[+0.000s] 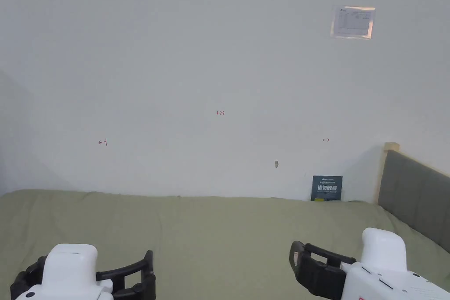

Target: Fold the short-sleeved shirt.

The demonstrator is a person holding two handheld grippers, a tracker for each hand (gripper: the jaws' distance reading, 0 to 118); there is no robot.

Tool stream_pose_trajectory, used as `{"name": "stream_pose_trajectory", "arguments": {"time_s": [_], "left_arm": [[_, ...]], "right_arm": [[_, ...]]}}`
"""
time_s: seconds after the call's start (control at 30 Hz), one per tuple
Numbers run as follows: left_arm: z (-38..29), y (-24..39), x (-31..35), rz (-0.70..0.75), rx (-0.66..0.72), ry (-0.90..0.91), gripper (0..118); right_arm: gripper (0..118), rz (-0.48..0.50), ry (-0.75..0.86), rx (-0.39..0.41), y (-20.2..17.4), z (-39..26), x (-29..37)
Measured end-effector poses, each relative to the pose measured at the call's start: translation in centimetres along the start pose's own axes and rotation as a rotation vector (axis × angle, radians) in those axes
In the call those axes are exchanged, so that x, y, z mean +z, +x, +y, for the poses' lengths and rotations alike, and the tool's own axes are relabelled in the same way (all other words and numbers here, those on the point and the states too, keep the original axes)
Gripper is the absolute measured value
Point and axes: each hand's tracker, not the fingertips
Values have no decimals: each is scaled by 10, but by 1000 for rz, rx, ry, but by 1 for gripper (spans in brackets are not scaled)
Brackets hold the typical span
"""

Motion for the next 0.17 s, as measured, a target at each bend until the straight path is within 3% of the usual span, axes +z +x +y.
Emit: {"name": "stream_pose_trajectory", "arguments": {"time_s": [0.17], "left_arm": [[1,1,1,-3,-1,5,118]], "right_arm": [[118,-49,18,3,-4,-1,2]]}}
